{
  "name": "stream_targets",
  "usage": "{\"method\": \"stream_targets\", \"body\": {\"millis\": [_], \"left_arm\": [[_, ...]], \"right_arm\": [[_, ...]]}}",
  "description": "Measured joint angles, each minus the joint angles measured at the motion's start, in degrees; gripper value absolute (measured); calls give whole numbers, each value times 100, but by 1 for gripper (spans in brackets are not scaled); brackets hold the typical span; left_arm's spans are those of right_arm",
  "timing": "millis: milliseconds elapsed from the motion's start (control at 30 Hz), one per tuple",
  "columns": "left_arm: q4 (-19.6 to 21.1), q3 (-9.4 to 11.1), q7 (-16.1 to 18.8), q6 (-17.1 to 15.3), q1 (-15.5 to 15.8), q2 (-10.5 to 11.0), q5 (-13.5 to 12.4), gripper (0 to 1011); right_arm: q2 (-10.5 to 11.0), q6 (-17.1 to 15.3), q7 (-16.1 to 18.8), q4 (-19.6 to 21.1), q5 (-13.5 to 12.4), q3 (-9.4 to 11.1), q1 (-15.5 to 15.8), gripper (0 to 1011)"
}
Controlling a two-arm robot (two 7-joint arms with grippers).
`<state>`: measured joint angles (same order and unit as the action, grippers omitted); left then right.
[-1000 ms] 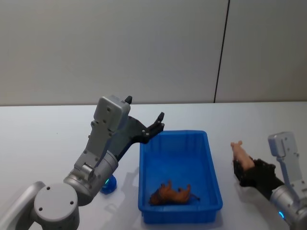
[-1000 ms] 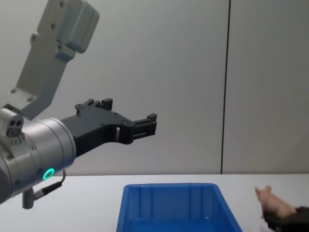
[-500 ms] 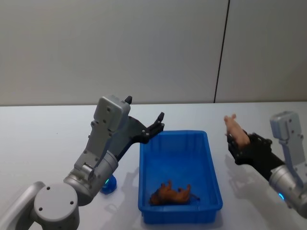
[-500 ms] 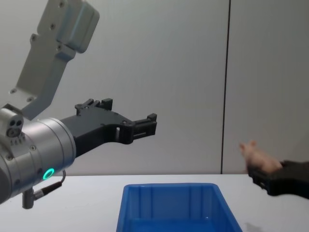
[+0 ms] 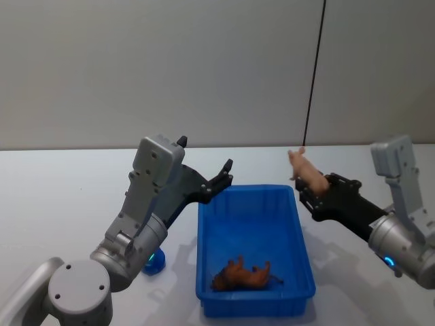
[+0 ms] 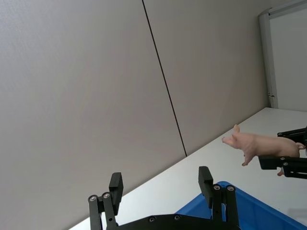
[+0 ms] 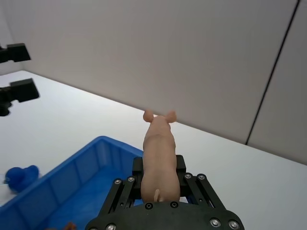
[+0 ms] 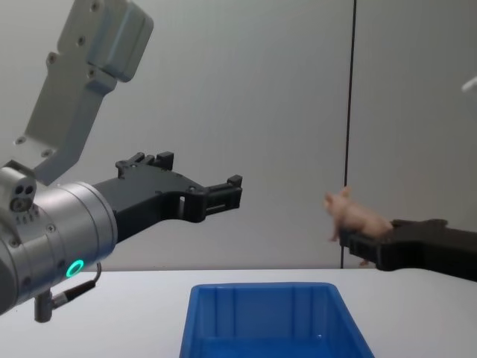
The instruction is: Pick up the two dolls from the table and place them into the box.
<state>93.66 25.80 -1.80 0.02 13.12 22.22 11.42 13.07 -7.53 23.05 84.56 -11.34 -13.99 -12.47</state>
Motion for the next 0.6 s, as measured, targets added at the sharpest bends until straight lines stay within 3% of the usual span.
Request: {"method": "stream_targets", "body": {"millis": [367, 600], "left_arm": [[0, 0, 0, 0, 0, 0, 0, 1003], [0, 0, 0, 0, 0, 0, 0, 1003]], "right_arm": [[-51, -469, 465, -39, -256, -48, -146, 387], [-74, -651, 649, -76, -364, -72, -203, 628]]}}
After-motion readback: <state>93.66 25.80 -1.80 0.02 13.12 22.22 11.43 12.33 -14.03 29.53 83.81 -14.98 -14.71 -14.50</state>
